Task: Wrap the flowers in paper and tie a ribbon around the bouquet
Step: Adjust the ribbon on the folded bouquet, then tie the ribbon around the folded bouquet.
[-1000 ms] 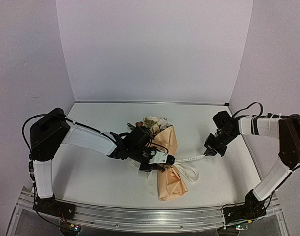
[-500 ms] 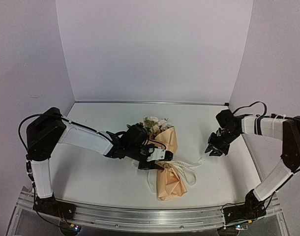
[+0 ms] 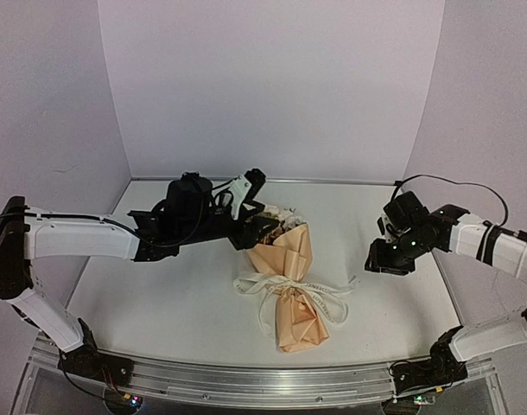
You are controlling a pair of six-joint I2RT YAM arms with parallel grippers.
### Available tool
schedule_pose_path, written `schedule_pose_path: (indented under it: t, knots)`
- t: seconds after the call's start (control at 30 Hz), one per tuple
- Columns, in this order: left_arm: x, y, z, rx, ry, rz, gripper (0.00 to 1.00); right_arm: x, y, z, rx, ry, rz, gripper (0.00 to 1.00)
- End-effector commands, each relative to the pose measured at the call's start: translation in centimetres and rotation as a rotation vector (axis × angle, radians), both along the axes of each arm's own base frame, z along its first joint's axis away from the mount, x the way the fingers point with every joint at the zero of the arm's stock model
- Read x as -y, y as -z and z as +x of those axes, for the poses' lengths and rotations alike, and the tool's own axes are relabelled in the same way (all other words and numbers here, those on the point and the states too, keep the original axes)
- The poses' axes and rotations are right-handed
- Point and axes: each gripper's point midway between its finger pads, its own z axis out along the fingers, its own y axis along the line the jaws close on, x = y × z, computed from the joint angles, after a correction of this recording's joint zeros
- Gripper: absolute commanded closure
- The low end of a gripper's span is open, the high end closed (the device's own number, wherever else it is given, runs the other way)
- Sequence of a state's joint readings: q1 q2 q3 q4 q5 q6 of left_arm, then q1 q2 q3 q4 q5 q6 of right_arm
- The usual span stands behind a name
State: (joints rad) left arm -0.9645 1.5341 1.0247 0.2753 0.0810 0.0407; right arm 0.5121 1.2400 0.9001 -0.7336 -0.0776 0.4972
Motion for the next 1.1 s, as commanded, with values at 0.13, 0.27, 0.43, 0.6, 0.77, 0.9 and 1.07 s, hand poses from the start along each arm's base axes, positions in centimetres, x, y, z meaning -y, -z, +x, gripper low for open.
schedule_pose_path:
  t: [0.13,0.27,0.43,0.6,0.77,0.9,1.07]
  knots:
    - [-8.4,9.2,2.0,-0.668,-0.502,-0.118,0.44,-2.2,2.8,-4.3,-0.041,-0.209,-0.09,0.53]
    - [-9.1,12.4,0.8,-0.858,-0.565,-0.133,0.46,-3.1,4.1,-4.8,-0.036,-0.286,-0.115,0.53]
    - [-8.6,15.5,0.3,-1.022,-0.621,-0.124,0.53,-4.1,4.9,-4.9,-0.021,-0.326,-0.116,0.53]
    - [-8.1,17.4,0.1,-0.996,-0.616,-0.014,0.61,-4.0,5.0,-5.1,-0.014,-0.335,-0.126,0.53]
    - [-7.8,19.0,-1.0,-0.869,-0.581,0.133,0.62,-3.5,5.0,-5.3,0.002,-0.336,-0.135,0.53]
    - [-7.1,20.1,-0.9,-0.838,-0.568,0.172,0.63,-3.4,4.8,-5.2,0.014,-0.339,-0.137,0.53]
    - [-6.7,21.0,0.1,-0.81,-0.607,0.208,0.63,-3.8,4.8,-5.0,0.011,-0.343,-0.13,0.53]
